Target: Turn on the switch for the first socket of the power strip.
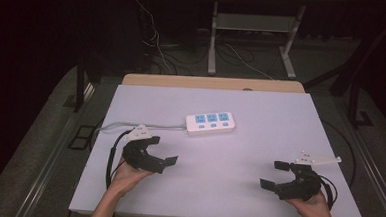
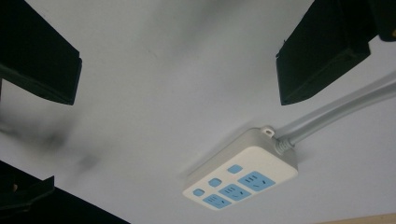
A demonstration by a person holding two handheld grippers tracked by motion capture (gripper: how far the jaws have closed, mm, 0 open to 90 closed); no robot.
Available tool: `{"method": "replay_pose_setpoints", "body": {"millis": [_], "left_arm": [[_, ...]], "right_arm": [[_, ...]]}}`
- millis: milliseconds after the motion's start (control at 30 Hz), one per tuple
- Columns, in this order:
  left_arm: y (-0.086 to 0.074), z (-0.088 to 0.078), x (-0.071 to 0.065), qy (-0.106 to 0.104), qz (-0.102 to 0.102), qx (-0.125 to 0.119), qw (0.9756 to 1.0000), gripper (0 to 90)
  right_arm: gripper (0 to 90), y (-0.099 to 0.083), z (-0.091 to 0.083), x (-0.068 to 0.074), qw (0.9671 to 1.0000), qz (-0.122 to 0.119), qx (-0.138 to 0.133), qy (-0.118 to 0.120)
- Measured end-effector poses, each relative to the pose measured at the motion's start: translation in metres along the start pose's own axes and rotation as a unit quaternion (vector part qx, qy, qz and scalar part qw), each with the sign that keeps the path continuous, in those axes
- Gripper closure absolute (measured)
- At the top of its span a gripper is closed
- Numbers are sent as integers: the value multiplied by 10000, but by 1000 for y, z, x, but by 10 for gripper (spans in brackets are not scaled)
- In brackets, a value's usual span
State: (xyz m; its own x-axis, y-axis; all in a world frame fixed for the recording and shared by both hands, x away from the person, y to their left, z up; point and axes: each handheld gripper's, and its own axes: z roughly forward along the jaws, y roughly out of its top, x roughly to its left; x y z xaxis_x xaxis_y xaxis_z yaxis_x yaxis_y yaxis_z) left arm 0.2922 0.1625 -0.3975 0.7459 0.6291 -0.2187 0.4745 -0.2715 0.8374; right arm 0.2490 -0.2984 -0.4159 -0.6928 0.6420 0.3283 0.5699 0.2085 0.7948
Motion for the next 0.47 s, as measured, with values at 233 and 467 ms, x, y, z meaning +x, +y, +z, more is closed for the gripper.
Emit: {"method": "replay_pose_setpoints", "body": {"millis": [233,467], "left_arm": [[-19,-9,-2,59,-122,-156,9998,0],[-30,-14,-5,33,-184,-226,9996,0]], "right_arm": [[18,0,1,0,10000,15,20,11],[18,-1,1,0,10000,31,15,4]]}}
